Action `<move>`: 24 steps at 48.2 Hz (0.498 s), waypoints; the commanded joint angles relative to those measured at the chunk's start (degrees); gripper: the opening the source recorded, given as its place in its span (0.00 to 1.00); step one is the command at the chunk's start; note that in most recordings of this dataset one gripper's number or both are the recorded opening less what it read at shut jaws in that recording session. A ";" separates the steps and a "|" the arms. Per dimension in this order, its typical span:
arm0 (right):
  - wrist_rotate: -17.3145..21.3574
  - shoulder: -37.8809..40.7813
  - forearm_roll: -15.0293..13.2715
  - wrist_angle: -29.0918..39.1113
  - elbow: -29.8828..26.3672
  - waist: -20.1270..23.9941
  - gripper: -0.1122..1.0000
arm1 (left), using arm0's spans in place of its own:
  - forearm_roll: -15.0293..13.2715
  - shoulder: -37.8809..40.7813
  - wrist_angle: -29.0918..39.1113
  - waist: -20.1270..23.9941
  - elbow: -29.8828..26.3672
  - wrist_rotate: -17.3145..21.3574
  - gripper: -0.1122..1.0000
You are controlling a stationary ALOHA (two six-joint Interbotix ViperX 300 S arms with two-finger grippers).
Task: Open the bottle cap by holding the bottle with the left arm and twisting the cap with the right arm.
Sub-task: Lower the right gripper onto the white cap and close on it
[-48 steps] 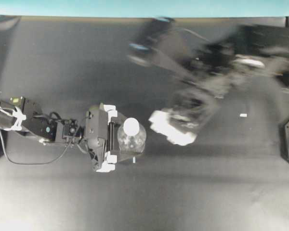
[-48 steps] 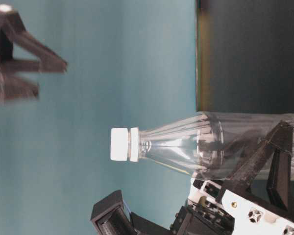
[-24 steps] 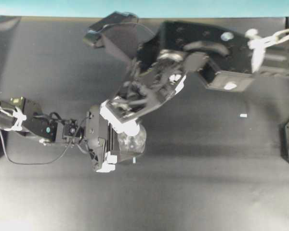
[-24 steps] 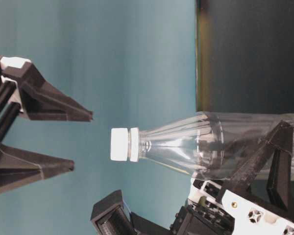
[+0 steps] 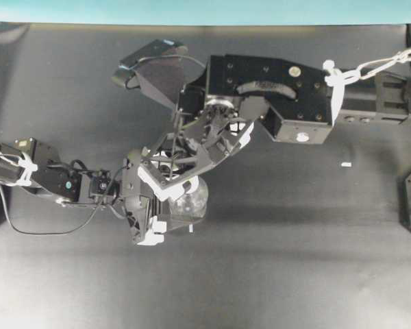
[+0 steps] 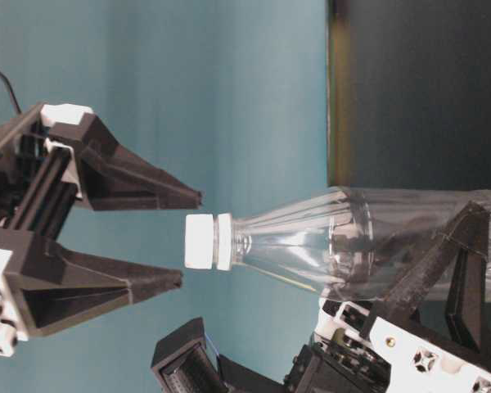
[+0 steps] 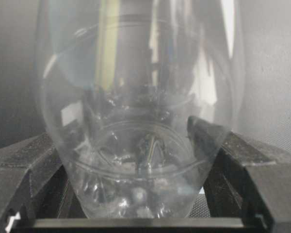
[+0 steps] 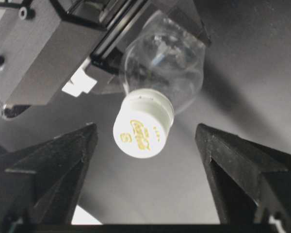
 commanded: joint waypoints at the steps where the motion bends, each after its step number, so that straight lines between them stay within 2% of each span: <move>1: -0.18 0.00 -0.09 -1.14 0.62 0.62 0.76 | 0.18 -0.18 -0.09 -0.26 -0.53 -0.18 0.83; 6: -0.18 0.00 -0.09 -1.41 1.58 0.88 0.69 | 0.18 -0.18 -0.09 -0.35 -0.53 -0.18 0.83; 16: -0.53 0.00 -0.09 -1.41 2.11 1.23 0.45 | 0.18 -0.18 0.00 -0.35 -0.35 -0.18 0.83; 24: -3.52 0.09 -0.09 -1.32 1.76 1.23 0.45 | 0.18 -0.18 0.09 -0.26 -0.35 -0.18 0.83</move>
